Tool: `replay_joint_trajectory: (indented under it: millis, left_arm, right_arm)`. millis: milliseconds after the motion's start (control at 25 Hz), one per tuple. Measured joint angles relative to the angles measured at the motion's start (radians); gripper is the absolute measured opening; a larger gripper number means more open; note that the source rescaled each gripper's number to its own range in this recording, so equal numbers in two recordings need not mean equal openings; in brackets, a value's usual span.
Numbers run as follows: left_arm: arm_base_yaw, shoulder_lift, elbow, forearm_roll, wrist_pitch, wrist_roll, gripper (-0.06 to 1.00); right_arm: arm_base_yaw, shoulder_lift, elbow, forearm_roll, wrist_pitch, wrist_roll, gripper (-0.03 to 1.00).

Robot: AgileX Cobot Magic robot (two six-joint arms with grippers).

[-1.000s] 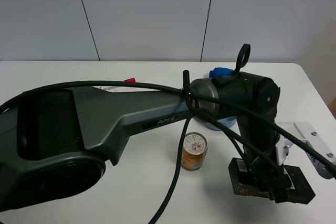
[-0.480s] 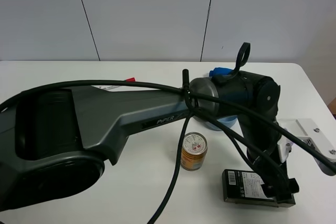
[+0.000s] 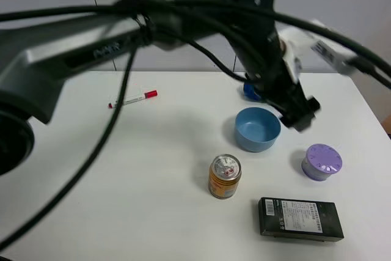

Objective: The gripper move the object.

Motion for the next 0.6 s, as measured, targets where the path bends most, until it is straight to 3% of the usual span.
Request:
replay_joint_trajectory:
  millis: [400, 600]
  left_arm:
    - [0.466, -0.181, 0.0, 0.145, 0.011, -0.024, 0.74]
    - [0.648, -0.302, 0.057, 0.162, 0.012, -0.04, 0.94]
  right_arm:
    - [0.0, 0.0, 0.0, 0.0, 0.0, 0.0, 1.0]
    - [0.0, 0.0, 0.0, 0.0, 0.0, 0.0, 1.0]
